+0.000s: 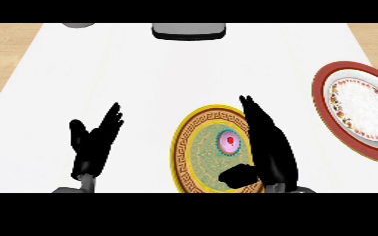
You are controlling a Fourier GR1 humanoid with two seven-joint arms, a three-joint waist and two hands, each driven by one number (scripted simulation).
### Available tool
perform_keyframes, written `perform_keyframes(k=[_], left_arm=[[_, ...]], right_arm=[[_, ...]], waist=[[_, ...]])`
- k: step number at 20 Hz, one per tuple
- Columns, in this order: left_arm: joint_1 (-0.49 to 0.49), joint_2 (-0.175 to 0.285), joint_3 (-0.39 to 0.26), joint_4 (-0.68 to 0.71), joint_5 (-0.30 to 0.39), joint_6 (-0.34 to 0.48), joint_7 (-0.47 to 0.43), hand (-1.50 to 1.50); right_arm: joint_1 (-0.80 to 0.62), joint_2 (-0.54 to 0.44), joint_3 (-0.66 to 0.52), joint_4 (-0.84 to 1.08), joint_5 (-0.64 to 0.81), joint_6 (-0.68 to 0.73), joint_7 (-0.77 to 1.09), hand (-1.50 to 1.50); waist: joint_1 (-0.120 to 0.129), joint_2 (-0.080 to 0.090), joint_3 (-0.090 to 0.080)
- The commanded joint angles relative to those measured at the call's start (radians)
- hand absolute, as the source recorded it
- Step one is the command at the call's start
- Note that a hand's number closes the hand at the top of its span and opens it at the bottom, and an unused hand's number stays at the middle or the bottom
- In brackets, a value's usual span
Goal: Pick the cupcake from the plate and place it in the plate
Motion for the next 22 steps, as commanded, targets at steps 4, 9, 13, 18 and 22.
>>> perform_keyframes(k=[4, 9, 13, 18, 22], left_arm=[[0.023, -0.013, 0.016, 0.039, -0.016, -0.033, -0.050, 0.00], [0.037, -0.006, 0.033, -0.025, -0.013, -0.057, 0.017, 0.00], [0.033, 0.012, 0.089, -0.022, 0.006, -0.096, 0.009, 0.00], [0.007, -0.055, 0.033, -0.007, -0.062, -0.041, 0.024, 0.00], [-0.015, -0.027, 0.078, -0.018, -0.027, -0.069, 0.044, 0.00]], right_arm=[[-0.087, 0.100, -0.004, 0.115, 0.114, 0.059, 0.090, -1.50], [-0.030, 0.087, -0.043, 0.201, 0.143, 0.020, -0.033, -1.50], [0.013, 0.092, -0.074, 0.175, 0.124, 0.049, -0.072, -1.50], [-0.039, 0.136, -0.103, 0.359, 0.137, 0.008, -0.158, -1.50], [-0.076, 0.128, -0.040, 0.323, 0.182, 0.117, -0.127, 1.50]], waist=[[0.001, 0.001, -0.001], [0.001, 0.001, 0.000], [-0.001, 0.001, -0.001], [0.000, 0.001, 0.000], [0.000, 0.001, -0.001]])
